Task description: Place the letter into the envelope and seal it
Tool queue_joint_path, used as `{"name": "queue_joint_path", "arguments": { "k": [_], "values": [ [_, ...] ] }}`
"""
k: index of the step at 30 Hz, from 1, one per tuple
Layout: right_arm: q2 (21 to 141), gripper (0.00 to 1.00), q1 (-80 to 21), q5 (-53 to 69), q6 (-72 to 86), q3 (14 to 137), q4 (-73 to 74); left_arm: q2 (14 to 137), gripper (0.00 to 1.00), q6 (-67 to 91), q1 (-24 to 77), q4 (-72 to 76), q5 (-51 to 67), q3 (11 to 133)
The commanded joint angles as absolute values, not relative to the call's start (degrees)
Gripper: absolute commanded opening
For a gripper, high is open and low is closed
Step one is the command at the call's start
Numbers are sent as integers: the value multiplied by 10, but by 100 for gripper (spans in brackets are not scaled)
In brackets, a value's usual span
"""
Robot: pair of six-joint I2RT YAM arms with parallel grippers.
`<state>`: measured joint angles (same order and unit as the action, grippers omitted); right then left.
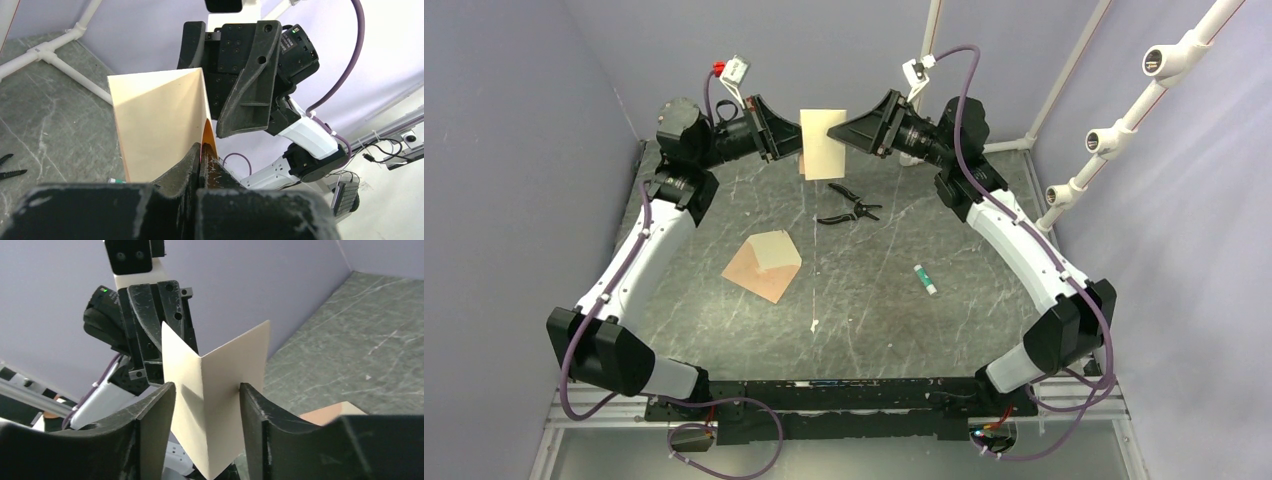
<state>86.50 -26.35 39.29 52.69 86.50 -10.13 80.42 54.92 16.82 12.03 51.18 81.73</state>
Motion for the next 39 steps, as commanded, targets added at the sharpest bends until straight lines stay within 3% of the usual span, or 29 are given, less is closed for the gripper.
{"name": "queue_joint_path", "arguments": {
  "k": [1,4,9,15,23,29,30,39],
  "values": [
    [857,50,-265,412,578,854,-197,796,3,553,169,152,523,820],
    [851,42,-265,405,588,843,-215,793,2,542,168,135,521,822],
    [840,18,-265,387,588,831,-229,786,3,519,168,116,526,829],
    [824,1,-265,366,571,822,-243,764,15,494,168,89,520,826],
    [789,0,-264,285,551,781,-319,706,40,393,168,-56,445,832],
    [804,0,-265,242,573,801,-396,681,88,420,168,19,445,800],
    [811,0,-265,242,583,809,-410,681,92,434,168,47,446,791],
    [844,0,-284,249,649,846,-467,740,93,571,179,245,449,778]
  ]
}}
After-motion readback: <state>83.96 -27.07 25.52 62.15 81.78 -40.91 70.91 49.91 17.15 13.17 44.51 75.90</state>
